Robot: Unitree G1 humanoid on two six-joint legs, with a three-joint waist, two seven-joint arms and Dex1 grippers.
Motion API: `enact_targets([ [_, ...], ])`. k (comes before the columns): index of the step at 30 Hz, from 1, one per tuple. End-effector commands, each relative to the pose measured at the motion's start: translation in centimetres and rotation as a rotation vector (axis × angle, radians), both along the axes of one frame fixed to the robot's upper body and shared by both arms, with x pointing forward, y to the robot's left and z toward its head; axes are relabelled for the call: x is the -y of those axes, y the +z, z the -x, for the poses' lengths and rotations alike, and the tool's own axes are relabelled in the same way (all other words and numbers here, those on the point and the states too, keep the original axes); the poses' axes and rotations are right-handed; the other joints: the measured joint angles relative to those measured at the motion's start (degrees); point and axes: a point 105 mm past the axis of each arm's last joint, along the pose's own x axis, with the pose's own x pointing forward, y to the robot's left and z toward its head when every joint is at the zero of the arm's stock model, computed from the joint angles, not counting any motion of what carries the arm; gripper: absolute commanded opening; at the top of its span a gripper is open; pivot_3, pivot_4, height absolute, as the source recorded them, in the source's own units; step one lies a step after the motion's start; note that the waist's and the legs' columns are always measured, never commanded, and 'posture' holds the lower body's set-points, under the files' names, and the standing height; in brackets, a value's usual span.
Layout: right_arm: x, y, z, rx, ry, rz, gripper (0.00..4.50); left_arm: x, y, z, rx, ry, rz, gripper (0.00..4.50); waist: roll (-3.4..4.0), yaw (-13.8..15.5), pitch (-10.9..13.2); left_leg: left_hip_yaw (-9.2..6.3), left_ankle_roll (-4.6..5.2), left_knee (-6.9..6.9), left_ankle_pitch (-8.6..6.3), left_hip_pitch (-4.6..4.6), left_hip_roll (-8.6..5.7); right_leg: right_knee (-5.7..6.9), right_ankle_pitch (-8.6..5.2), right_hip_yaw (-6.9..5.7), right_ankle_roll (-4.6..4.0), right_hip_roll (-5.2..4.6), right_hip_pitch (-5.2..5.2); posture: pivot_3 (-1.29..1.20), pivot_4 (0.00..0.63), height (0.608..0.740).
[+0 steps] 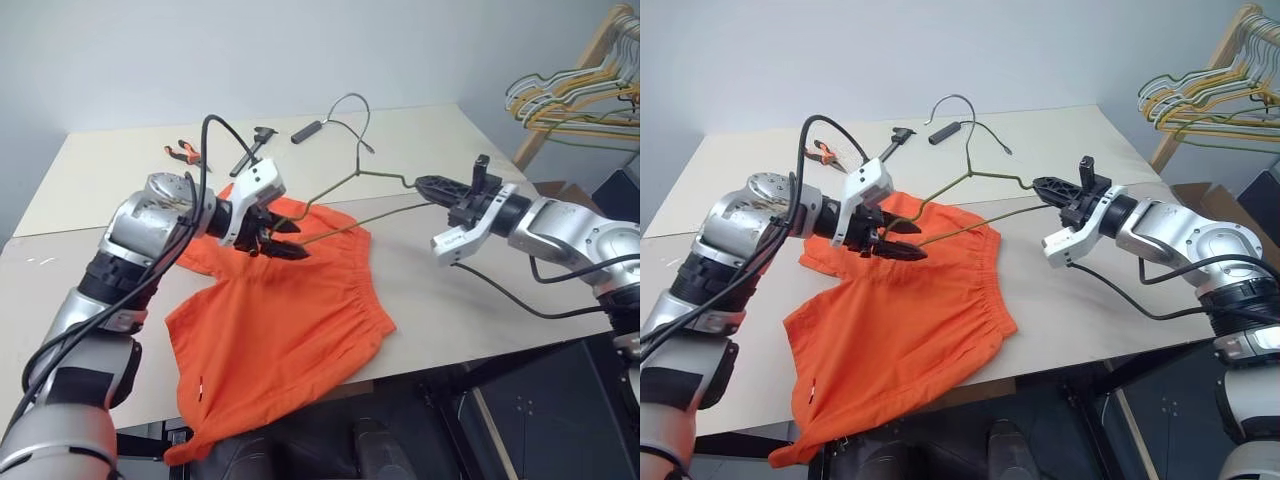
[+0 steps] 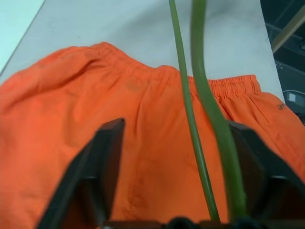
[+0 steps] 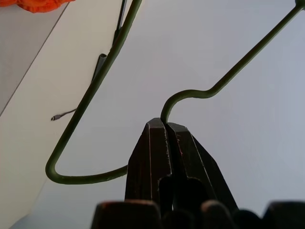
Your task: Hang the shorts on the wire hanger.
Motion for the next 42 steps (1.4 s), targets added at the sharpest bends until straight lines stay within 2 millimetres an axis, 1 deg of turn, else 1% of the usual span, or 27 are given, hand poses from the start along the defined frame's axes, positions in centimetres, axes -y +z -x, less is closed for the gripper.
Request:
enact_targets([
  [1, -0.4, 2.8, 0.3, 0.085, 0.013, -0.037, 0.0, 0.1, 1.1, 0.0, 0.04, -0.015, 0.005, 1.94, 0.0, -0.07, -0.01, 0.0, 0.0, 0.0, 0.0, 0.0, 0.0, 0.01, 0.0, 0.0, 0.0, 0.0, 0.0, -0.15, 0.046, 0.74],
  [6, -0.4, 3.4, 0.3, 0.102, 0.008, -0.038, 0.0, -0.2, 0.9, 0.1, 0.03, -0.02, 0.003, 0.21, 0.01, -0.58, -0.08, -0.01, 0.0, 0.05, 0.0, 0.0, -0.01, 0.04, 0.0, -0.01, 0.0, -0.02, 0.01, -0.15, 0.038, 0.74],
  [7, -0.4, 3.5, 0.3, 0.105, 0.007, -0.038, 0.0, -0.2, 0.9, 0.1, 0.028, -0.021, 0.003, 0.01, 0.0, -0.68, -0.09, -0.02, 0.0, 0.07, 0.0, -0.01, -0.02, 0.05, 0.0, -0.01, 0.0, -0.03, 0.01, -0.15, 0.038, 0.74],
  [11, -0.4, 3.7, 0.4, 0.11, 0.011, -0.039, 0.0, -0.4, 0.9, 0.1, 0.016, -0.018, 0.011, 0.01, 0.01, -1.08, -0.1, -0.04, 0.01, 0.17, -0.01, -0.03, -0.02, 0.09, 0.01, -0.01, 0.02, -0.04, 0.02, -0.15, 0.035, 0.74],
  [13, -0.4, 3.6, 0.6, 0.083, 0.017, -0.041, 0.0, -0.6, 1.1, 0.2, 0.005, -0.017, 0.018, 0.01, 0.01, -1.24, -0.1, -0.07, 0.07, 0.31, -0.04, -0.07, -0.01, 0.13, 0.02, -0.01, 0.03, -0.04, 0.02, -0.15, 0.03, 0.74],
  [16, -0.6, 2.8, 1.3, -0.008, 0.063, -0.047, 0.75, -1.1, 1.1, 0.3, 0.018, -0.024, 0.001, 0.0, 0.02, -1.42, -0.12, -0.08, 0.23, 0.47, -0.13, -0.1, -0.02, 0.16, 0.06, -0.01, 0.1, -0.05, 0.05, -0.15, 0.027, 0.74],
  [17, -0.6, 2.4, 1.8, -0.046, 0.087, -0.042, 1.07, -1.4, 1.2, 0.2, 0.028, -0.017, -0.007, 0.0, 0.03, -1.42, -0.13, -0.08, 0.25, 0.49, -0.15, -0.1, -0.03, 0.16, 0.08, 0.0, 0.13, -0.06, 0.05, -0.14, 0.027, 0.74],
  [20, -0.5, 1.8, 2.9, -0.153, 0.14, -0.056, 2.12, -2.3, 1.1, 0.0, 0.067, 0.004, -0.042, 0.0, 0.03, -1.41, -0.19, -0.09, 0.42, 0.52, -0.24, -0.09, -0.07, 0.17, 0.09, 0.0, 0.16, -0.11, 0.09, -0.14, 0.026, 0.74],
  [21, -0.4, 1.7, 3.2, -0.201, 0.148, -0.081, 2.53, -2.6, 1.1, -0.1, 0.082, 0.013, -0.053, 0.0, 0.03, -1.41, -0.24, -0.1, 0.61, 0.52, -0.36, -0.08, -0.07, 0.16, 0.09, 0.0, 0.16, -0.12, 0.1, -0.13, 0.027, 0.74],
  [23, -0.4, 1.7, 3.6, -0.312, 0.15, -0.16, 3.21, -3.0, 1.0, -0.1, 0.137, 0.012, -0.089, 0.0, 0.03, -1.41, -0.37, -0.1, 0.63, 0.52, -0.37, -0.07, -0.07, 0.16, 0.1, 0.0, 0.16, -0.13, 0.11, -0.12, 0.028, 0.74],
  [24, -0.5, 1.9, 3.8, -0.391, 0.146, -0.225, 3.61, -3.2, 1.1, 0.0, 0.147, 0.008, -0.091, 0.0, 0.02, -1.39, -0.41, -0.09, 0.64, 0.52, -0.37, -0.03, -0.06, 0.15, 0.1, 0.0, 0.16, -0.12, 0.16, -0.12, 0.028, 0.74],
  [25, -0.6, 2.0, 4.0, -0.496, 0.131, -0.303, 3.89, -3.3, 1.1, 0.1, 0.159, 0.001, -0.089, 0.0, 0.0, -1.35, -0.43, -0.1, 0.65, 0.52, -0.38, -0.01, -0.06, 0.13, 0.1, 0.0, 0.17, -0.12, 0.2, -0.11, 0.029, 0.74],
  [26, -0.6, 2.1, 4.3, -0.621, 0.116, -0.372, 4.29, -3.3, 1.1, 0.2, 0.186, -0.012, -0.098, 0.0, 0.02, -1.28, -0.45, -0.12, 0.65, 0.54, -0.38, -0.01, -0.05, 0.14, 0.11, -0.01, 0.17, -0.12, 0.23, -0.11, 0.03, 0.74],
  [27, -0.6, 2.1, 4.6, -0.758, 0.085, -0.422, 4.43, -3.4, 1.1, 0.3, 0.222, -0.032, -0.115, 0.0, 0.03, -1.22, -0.46, -0.14, 0.67, 0.57, -0.39, 0.0, -0.06, 0.15, 0.12, -0.02, 0.19, -0.14, 0.26, -0.11, 0.03, 0.74],
  [28, -0.6, 1.9, 4.9, -0.9, 0.046, -0.449, 4.43, -3.5, 0.9, 0.4, 0.257, -0.051, -0.135, 0.0, 0.04, -1.14, -0.47, -0.15, 0.69, 0.59, -0.4, 0.02, -0.05, 0.16, 0.13, -0.01, 0.2, -0.15, 0.29, -0.11, 0.031, 0.74],
  [30, -1.0, 2.3, 5.6, -1.156, 0.011, -0.517, 4.43, -3.6, 0.7, 0.7, 0.294, -0.078, -0.152, 0.0, 0.1, -0.82, -0.53, -0.16, 0.75, 0.66, -0.44, 0.02, -0.04, 0.2, 0.15, -0.02, 0.21, -0.16, 0.3, -0.1, 0.032, 0.74],
  [31, -1.1, 2.3, 5.6, -1.25, -0.035, -0.525, 4.43, -3.5, 0.7, 0.9, 0.289, -0.086, -0.14, 0.0, 0.12, -0.72, -0.55, -0.16, 0.81, 0.69, -0.47, 0.04, -0.02, 0.21, 0.15, -0.02, 0.21, -0.16, 0.32, -0.1, 0.031, 0.74],
  [32, -1.4, 2.3, 5.5, -1.303, -0.055, -0.522, 4.43, -3.4, 0.8, 1.1, 0.287, -0.094, -0.13, 0.0, 0.14, -0.56, -0.56, -0.13, 0.85, 0.74, -0.5, 0.06, -0.01, 0.25, 0.17, -0.01, 0.2, -0.16, 0.32, -0.1, 0.031, 0.74],
  [33, -1.5, 1.8, 5.2, -1.367, -0.113, -0.496, 4.43, -3.3, 0.9, 1.3, 0.288, -0.101, -0.124, 0.0, 0.15, -0.36, -0.61, -0.12, 0.9, 0.76, -0.52, 0.04, 0.0, 0.27, 0.21, -0.01, 0.2, -0.16, 0.29, -0.1, 0.03, 0.74],
  [36, -2.2, 0.9, 4.1, -1.478, -0.238, -0.487, 4.43, -3.2, 0.9, 1.5, 0.296, -0.109, -0.126, 0.0, 0.19, 0.35, -0.92, -0.08, 0.92, 0.76, -0.54, 0.02, -0.01, 0.31, 0.22, -0.01, 0.19, -0.14, 0.21, -0.09, 0.032, 0.74],
  [38, -2.6, 0.6, 3.8, -1.531, -0.291, -0.489, 4.43, -3.2, 1.0, 1.6, 0.298, -0.111, -0.125, 0.0, 0.2, 0.81, -1.06, -0.07, 0.91, 0.76, -0.54, -0.04, -0.01, 0.34, 0.22, -0.01, 0.19, -0.13, 0.13, -0.09, 0.036, 0.74],
  [42, -3.6, 0.2, 3.2, -1.6, -0.343, -0.483, 4.43, -3.1, 1.0, 1.7, 0.3, -0.114, -0.12, 0.0, 0.24, 2.22, -1.08, -0.04, 0.92, 0.88, -0.54, -0.26, -0.04, 0.35, 0.22, -0.03, 0.2, -0.13, -0.03, -0.09, 0.04, 0.74],
])
